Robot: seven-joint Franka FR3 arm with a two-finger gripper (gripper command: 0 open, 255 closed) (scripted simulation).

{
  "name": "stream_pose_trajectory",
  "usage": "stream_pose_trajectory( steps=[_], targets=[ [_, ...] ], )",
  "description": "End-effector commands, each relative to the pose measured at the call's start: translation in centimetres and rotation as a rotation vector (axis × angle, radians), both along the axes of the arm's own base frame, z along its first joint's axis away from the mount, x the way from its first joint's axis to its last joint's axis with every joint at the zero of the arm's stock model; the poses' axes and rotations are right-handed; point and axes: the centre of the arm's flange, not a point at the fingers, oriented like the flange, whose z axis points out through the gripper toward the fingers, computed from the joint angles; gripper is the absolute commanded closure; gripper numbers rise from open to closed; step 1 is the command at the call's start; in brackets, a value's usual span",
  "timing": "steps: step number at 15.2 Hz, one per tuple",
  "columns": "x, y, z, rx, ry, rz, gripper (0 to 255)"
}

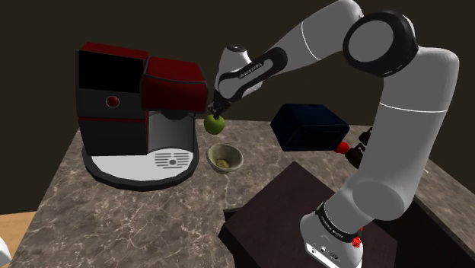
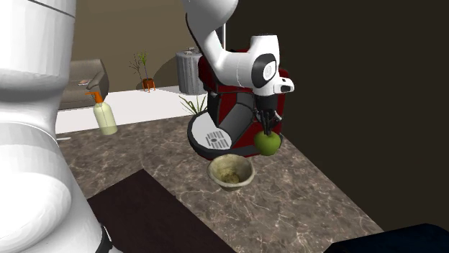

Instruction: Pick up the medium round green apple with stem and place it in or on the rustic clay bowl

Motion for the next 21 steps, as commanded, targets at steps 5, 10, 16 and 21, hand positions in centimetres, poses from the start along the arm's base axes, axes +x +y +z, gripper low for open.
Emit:
stream_pose_trajectory(
  steps=[5, 10, 16, 21],
  targets=[
    [0.0, 0.0, 3.1, 0.000, 0.000, 0.000, 255],
    [0.0, 0.0, 5.7, 0.000, 0.000, 0.000, 255],
    [-1.2, 0.3, 8.5, 0.000, 0.000, 0.000, 255],
    [-7.2, 2.2, 10.6, 0.000, 0.000, 0.000, 255]
  ],
)
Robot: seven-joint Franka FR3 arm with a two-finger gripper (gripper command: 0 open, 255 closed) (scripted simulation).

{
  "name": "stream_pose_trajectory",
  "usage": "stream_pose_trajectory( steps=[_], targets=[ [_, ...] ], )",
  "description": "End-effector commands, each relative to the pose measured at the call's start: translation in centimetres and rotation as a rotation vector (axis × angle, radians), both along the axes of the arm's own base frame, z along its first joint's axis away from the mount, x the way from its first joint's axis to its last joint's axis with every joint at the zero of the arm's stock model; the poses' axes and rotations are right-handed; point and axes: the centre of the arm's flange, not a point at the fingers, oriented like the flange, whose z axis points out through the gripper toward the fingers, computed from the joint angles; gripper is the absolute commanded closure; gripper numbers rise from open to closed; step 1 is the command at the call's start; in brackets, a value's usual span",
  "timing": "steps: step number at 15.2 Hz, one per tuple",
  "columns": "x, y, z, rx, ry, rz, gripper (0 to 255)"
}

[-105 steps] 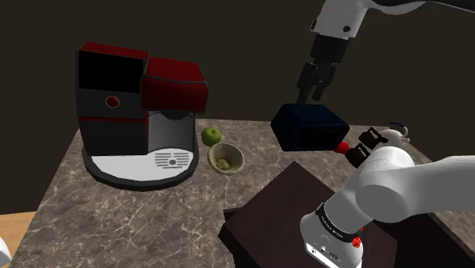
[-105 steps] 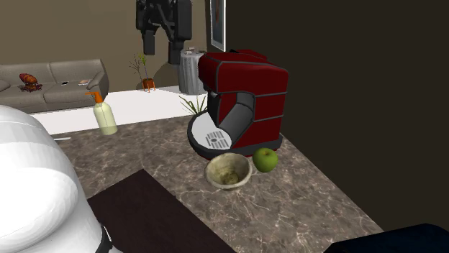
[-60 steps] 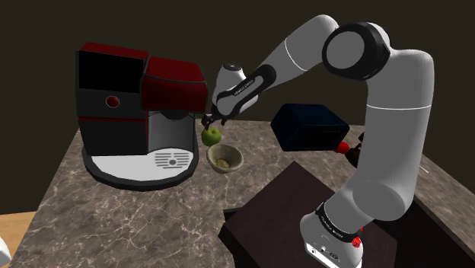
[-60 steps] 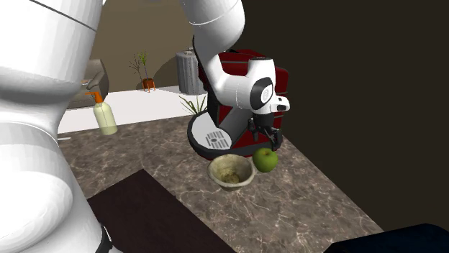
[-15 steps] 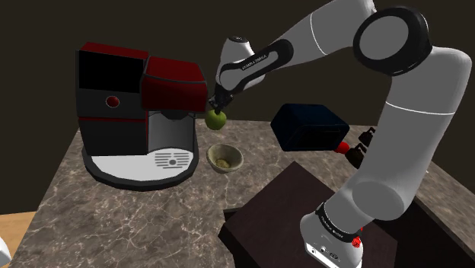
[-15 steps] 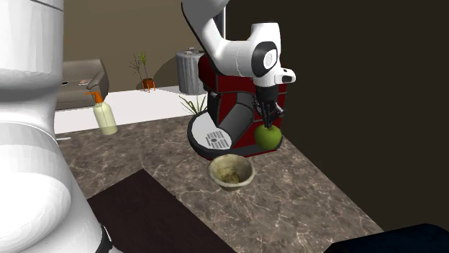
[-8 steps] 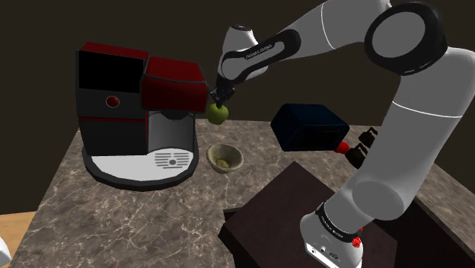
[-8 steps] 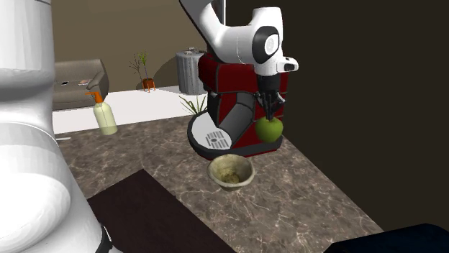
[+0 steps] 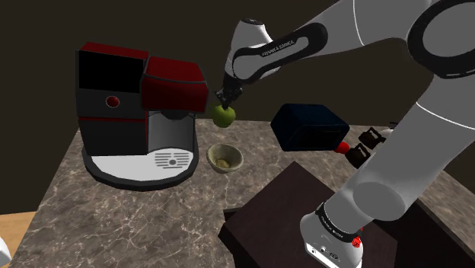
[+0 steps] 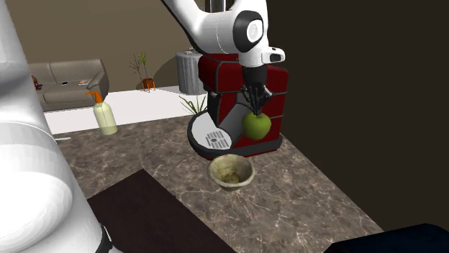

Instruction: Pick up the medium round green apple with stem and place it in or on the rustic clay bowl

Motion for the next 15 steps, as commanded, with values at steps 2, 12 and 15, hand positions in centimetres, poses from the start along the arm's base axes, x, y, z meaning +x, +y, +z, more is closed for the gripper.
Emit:
stream_pose_trajectory(
  steps=[2, 12, 15],
  targets=[
    [-4.1, 1.0, 1.5, 0.000, 0.001, 0.000, 255],
    [-11.8, 3.4, 2.1, 0.000, 0.001, 0.000, 255],
    [-11.8, 3.4, 0.5, 0.000, 0.001, 0.000, 255]
  ],
)
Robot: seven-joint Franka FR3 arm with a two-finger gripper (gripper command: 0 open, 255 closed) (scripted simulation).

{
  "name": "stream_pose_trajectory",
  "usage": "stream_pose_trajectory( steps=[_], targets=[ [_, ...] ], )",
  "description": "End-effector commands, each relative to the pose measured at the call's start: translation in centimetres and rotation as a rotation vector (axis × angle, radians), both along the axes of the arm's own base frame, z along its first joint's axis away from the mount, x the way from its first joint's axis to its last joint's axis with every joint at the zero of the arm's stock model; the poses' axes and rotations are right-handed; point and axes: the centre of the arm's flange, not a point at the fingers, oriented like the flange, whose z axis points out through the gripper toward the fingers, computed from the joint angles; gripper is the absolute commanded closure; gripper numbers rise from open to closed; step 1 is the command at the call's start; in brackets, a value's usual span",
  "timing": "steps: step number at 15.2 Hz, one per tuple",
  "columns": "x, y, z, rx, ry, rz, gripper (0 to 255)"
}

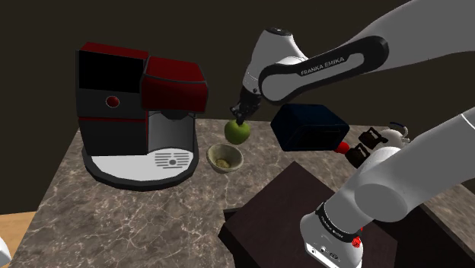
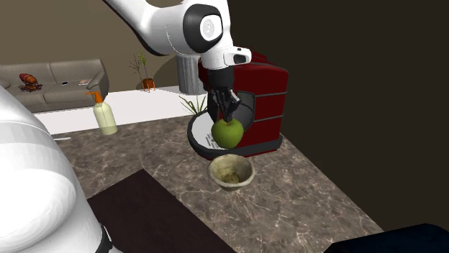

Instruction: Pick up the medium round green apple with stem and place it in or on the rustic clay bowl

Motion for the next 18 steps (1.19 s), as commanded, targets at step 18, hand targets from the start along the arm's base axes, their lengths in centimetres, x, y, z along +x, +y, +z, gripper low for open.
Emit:
stream_pose_trajectory(
  steps=[18],
  targets=[
    [0.0, 0.1, -9.9, 0.000, -0.001, 0.000, 255]
  ],
)
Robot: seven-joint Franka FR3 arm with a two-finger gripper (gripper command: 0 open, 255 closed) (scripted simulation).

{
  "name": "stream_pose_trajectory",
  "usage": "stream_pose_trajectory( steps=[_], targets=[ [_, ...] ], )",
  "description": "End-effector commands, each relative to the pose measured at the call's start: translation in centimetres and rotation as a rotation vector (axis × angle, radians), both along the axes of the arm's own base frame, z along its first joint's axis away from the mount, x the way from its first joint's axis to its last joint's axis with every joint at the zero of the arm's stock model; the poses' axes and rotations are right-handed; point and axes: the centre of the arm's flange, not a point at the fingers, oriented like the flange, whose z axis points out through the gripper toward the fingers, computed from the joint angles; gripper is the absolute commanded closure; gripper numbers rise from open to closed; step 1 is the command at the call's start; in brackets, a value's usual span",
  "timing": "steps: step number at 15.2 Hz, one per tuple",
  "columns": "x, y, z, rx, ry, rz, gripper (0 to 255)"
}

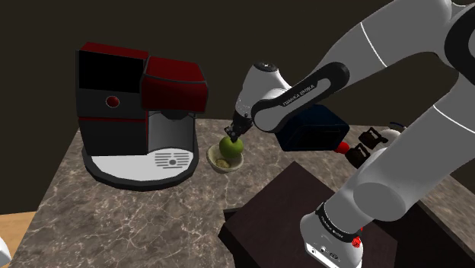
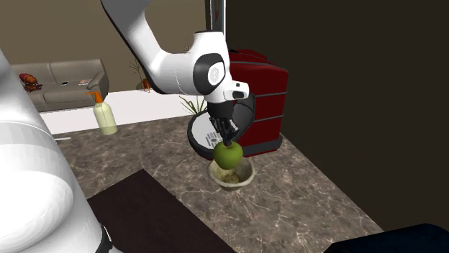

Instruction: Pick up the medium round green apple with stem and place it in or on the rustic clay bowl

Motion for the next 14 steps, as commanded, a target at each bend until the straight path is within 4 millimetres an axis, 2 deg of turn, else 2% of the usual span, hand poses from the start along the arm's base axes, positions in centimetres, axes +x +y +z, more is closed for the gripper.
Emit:
stream_pose_trajectory(
  steps=[1, 8, 9, 14],
  targets=[
    [-0.03, -0.01, -0.47, 0.000, -0.001, 0.000, 255],
    [-0.03, -0.01, -0.47, 0.000, -0.001, 0.000, 255],
    [-0.03, -0.01, -0.47, 0.000, -0.001, 0.000, 0],
    [-0.03, -0.01, -0.47, 0.000, -0.001, 0.000, 0]
  ],
)
